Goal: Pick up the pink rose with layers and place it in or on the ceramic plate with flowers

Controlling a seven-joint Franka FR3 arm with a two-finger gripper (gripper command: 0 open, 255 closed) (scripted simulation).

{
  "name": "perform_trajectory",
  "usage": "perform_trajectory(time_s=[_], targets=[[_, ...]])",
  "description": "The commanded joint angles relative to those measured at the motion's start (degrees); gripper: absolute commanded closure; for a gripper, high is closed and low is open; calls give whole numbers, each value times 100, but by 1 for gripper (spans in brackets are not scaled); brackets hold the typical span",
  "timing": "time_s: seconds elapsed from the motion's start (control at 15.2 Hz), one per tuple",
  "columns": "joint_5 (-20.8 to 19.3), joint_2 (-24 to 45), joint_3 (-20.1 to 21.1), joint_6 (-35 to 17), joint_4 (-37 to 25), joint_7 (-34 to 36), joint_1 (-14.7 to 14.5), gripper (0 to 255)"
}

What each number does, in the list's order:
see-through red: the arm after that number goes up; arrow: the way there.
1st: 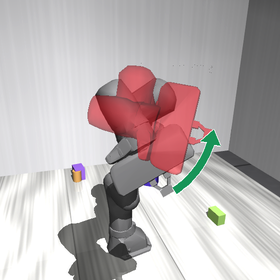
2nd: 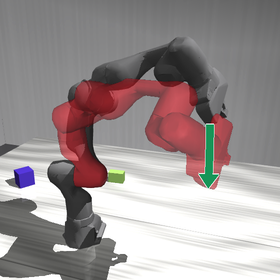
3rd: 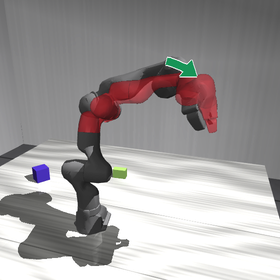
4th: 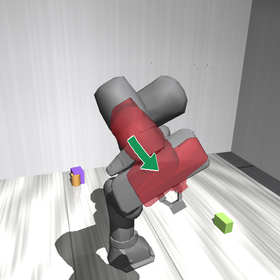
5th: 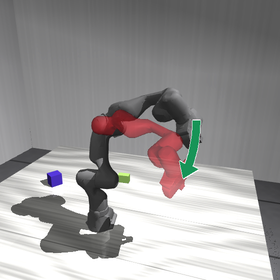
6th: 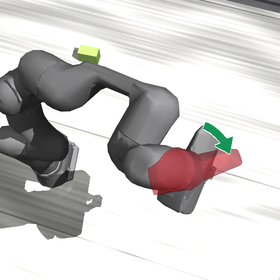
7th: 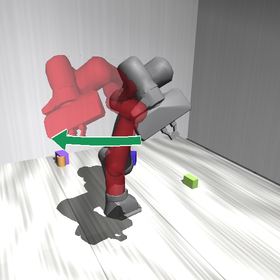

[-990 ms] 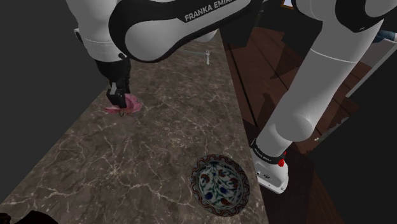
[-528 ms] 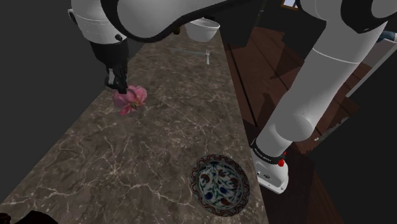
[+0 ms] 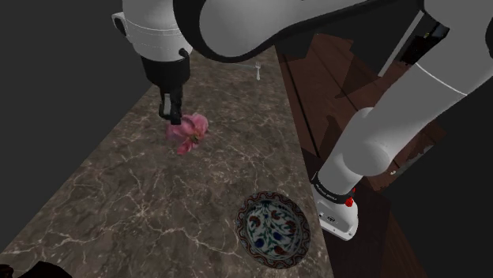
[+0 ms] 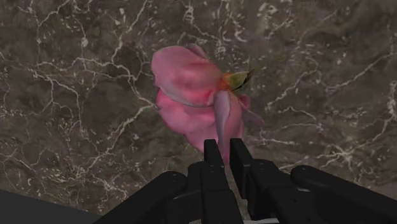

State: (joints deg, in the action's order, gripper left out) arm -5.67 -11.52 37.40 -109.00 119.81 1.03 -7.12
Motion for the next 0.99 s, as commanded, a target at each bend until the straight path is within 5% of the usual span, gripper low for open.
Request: perform_trajectory(time_s=[0.0,0.92], targets=[[295,-465,-12,-41,428,-18,-139,255],[1782,-3199,-119,954,2048,282,-1641,255]])
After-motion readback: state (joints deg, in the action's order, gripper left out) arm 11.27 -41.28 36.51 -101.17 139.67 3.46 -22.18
